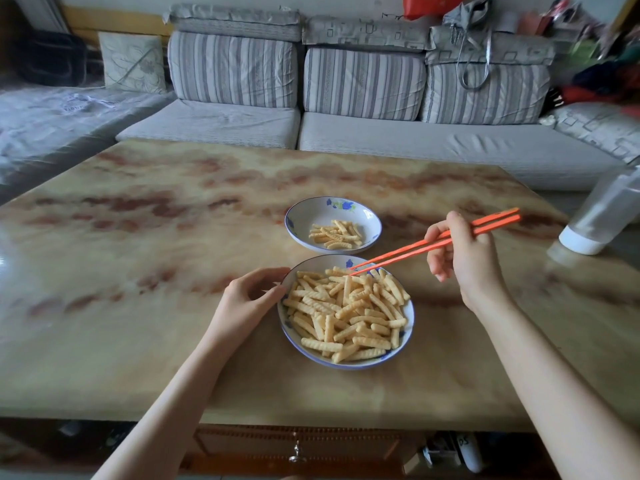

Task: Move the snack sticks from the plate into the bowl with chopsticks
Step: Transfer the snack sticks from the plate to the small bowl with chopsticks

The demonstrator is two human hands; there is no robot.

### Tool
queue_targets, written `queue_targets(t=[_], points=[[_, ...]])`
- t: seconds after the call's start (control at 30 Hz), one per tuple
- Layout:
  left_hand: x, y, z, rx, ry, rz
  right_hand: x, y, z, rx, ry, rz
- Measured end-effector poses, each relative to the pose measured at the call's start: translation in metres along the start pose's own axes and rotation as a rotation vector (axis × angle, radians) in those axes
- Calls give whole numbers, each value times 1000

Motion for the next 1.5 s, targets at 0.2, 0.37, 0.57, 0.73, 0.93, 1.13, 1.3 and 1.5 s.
queue_targets(t=[0.2,0.37,0.57,0.73,0.93,1.13,1.3,1.5], points=[[0,0,1,1,3,-2,0,-2,-8,16,-74,85],[0,0,1,0,0,-4,-8,-18,-11,58,-138,149],[0,0,1,-1,-3,-6,-32,-41,-2,70,-157,187],[0,0,1,1,0,-2,-36,-48,10,57,-117,155],[0,0,1,-3,13,-6,-24,-36,7,75,-114,161],[0,0,0,-4,13,-10,-14,-21,-2,70,-86,89],[0,-1,-1,-5,15,-10,-7,-8,-11,33,-48,-66],[-1,-1,-2,3,13,-6,4,-1,-25,28,10,-132]])
Point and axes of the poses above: each hand's wrist, its own y-axis away from the middle knuckle, its own x-axis out of the back of the hand, z = x × y, the point moved 1 cm from there along -y, towards the middle knuckle, and after that the axes turned 7 degrees about -y, right-handed, at the moved point
